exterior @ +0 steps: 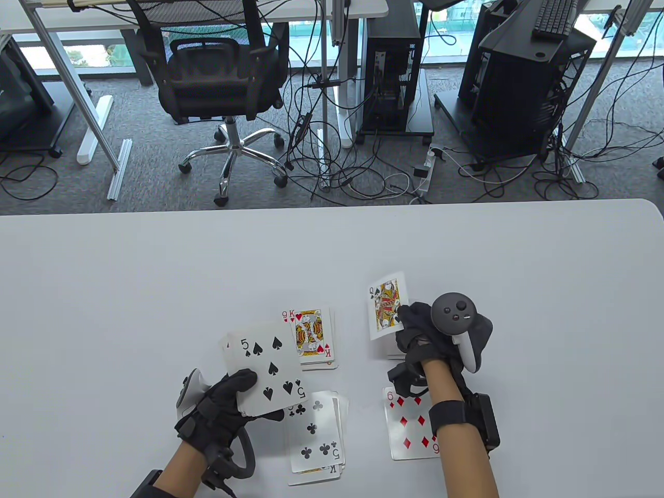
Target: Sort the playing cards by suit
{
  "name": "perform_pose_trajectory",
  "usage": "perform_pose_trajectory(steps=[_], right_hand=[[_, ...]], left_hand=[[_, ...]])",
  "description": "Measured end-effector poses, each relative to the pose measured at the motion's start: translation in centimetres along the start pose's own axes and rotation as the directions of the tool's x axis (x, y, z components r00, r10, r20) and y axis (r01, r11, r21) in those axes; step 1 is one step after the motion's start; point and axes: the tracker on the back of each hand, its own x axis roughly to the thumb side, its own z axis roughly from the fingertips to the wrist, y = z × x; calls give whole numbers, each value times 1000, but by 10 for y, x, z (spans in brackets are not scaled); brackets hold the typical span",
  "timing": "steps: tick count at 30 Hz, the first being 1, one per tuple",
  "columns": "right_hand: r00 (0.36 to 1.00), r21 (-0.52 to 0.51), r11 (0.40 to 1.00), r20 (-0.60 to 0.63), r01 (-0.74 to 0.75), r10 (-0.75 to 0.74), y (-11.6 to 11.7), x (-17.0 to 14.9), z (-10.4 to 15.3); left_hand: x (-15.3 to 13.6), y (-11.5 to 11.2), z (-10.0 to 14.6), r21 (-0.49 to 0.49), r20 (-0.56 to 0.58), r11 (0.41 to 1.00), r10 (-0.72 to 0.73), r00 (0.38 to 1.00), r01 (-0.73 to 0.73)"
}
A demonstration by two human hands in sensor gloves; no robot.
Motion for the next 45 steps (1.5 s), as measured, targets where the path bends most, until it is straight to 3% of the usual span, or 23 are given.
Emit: perform_pose_trajectory(steps=[4, 8, 14, 19, 22, 25, 28, 32, 34, 36, 40, 43, 45], right_hand=[[963, 27, 965, -68, -261, 262, 7, -9, -5], [857, 91, 860, -87, -501, 508, 18, -12, -8], [757, 128, 756, -54, -641, 651, 33, -7, -10], [628, 132, 623, -8, -771, 778, 41, -1, -7], [616, 119, 613, -16, -781, 788, 40, 3, -5], [625, 87, 623, -13, -777, 781, 33, 11, -2], [676, 25, 676, 54, -737, 735, 28, 26, 4], [811, -52, 846, 262, -530, 524, 29, 60, 28], [862, -20, 936, 382, -352, 333, 34, 74, 43], [882, 20, 984, 446, -177, 150, 40, 86, 60], [823, 196, 979, 548, 46, -149, 57, 108, 92], [793, 285, 958, 573, 42, -205, 70, 119, 110], [782, 289, 957, 592, 21, -196, 75, 123, 117]], left_hand=[[0, 0, 0, 1, -1, 1000, -3, 1000, 3], [0, 1, 0, 4, 0, 1000, -5, 1000, 5], [0, 1, 0, 10, -5, 1000, -7, 1000, 7], [1, 1, 0, 8, -3, 1000, -8, 1000, 8], [1, 1, 0, 6, -3, 1000, -7, 1000, 7], [1, 1, 1, 6, -5, 1000, -4, 1000, 4], [1, 1, 0, 7, -5, 1000, -6, 1000, 6], [0, 1, 1, 11, -10, 1000, -4, 1000, 4], [0, 1, 1, 13, -12, 1000, -4, 1000, 5], [0, 1, 1, 16, -13, 1000, -5, 1000, 6], [-1, 0, 1, 21, -18, 1000, -4, 1000, 4], [-1, 0, 1, 22, -20, 1000, -3, 1000, 4], [-1, 0, 1, 22, -19, 1000, -4, 1000, 5]])
